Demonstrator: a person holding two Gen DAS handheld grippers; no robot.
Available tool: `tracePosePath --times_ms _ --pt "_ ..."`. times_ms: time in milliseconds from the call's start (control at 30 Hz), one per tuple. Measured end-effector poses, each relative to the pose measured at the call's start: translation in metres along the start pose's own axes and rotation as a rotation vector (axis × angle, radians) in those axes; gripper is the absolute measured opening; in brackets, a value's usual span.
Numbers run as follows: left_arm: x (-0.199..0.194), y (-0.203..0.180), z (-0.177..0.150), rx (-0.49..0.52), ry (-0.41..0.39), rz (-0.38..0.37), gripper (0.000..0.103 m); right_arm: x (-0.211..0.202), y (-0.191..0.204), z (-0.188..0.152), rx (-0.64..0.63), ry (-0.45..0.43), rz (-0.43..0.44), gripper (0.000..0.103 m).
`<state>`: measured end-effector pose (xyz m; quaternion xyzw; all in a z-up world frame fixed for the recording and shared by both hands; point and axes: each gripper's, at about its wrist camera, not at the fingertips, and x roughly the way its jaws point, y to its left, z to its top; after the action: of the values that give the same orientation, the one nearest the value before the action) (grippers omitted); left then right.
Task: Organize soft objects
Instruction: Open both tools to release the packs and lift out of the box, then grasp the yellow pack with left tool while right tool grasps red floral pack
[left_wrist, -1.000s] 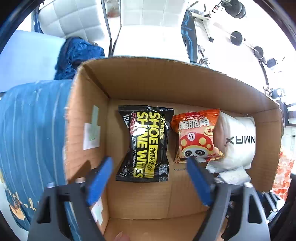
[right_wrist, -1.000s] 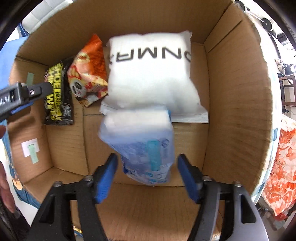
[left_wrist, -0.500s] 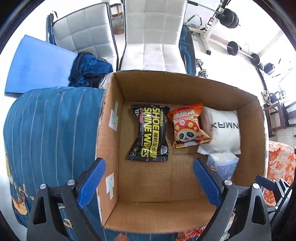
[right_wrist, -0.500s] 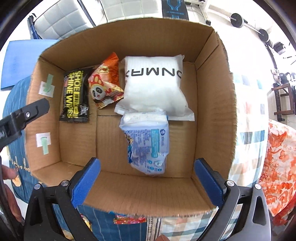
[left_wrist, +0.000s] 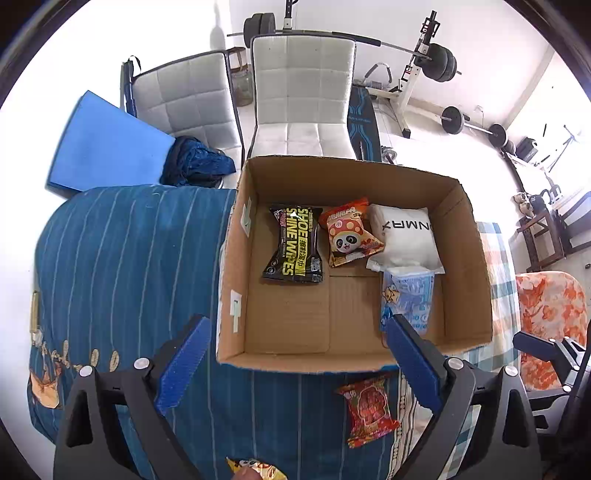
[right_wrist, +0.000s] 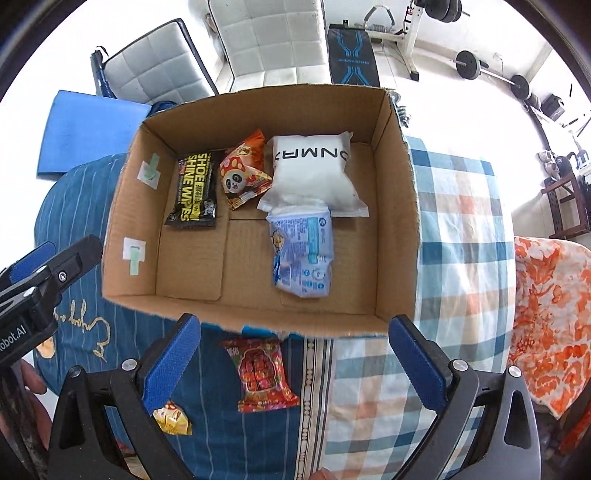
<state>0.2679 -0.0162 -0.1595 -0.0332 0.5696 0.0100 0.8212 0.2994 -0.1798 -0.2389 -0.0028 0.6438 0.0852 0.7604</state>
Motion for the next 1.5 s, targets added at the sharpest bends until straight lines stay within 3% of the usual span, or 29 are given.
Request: tracePosePath --times_ms 433,633,767,1000,1100,1233,1300,1333,1367,1433,1467,1500 --pt "-0.069 0.0 -0.036 -0.026 -0.113 -0.008 0.097 -0.067 0.005 -0.046 -0.037 -0.119 0.042 0.103" --pt "-0.073 0.018 -0.056 -0.081 -0.103 0.014 0.097 -0.076 0.012 -0.059 -0.058 -0.125 0.071 0.103" --pt "-0.052 0.043 -0.089 -0.132 -0.025 0.059 0.097 -0.038 0.019 -0.071 -0.093 -0.04 0.043 0.103" --pt "0.016 0.103 -0.178 -0.323 0.204 0.092 0.097 0.081 0.034 -0.099 -0.13 0.185 0.03 0.103" --pt "0.055 0.118 -0.21 -0.406 0.344 0.052 0.097 0.119 0.038 -0.106 -0.119 0.221 0.013 0.103" --pt "0.095 0.122 -0.242 -0.478 0.459 -0.042 0.095 0.153 0.04 -0.109 -0.074 0.246 0.021 0.103" --pt "0.109 0.12 -0.251 -0.484 0.485 -0.059 0.095 0.164 0.042 -0.11 -0.053 0.254 0.028 0.098" --pt "0.115 0.119 -0.255 -0.488 0.49 -0.076 0.089 0.17 0.042 -0.111 -0.043 0.262 0.028 0.091" --pt "0.121 0.117 -0.257 -0.493 0.49 -0.095 0.082 0.174 0.043 -0.113 -0.039 0.272 0.025 0.075" --pt "0.132 0.115 -0.258 -0.488 0.504 -0.098 0.058 0.177 0.045 -0.116 -0.05 0.272 -0.005 0.062" --pt "0.136 0.112 -0.257 -0.482 0.508 -0.108 0.057 0.175 0.046 -0.117 -0.06 0.261 -0.017 0.051" --pt "0.14 0.108 -0.256 -0.475 0.507 -0.117 0.05 0.175 0.046 -0.118 -0.065 0.263 -0.019 0.051"
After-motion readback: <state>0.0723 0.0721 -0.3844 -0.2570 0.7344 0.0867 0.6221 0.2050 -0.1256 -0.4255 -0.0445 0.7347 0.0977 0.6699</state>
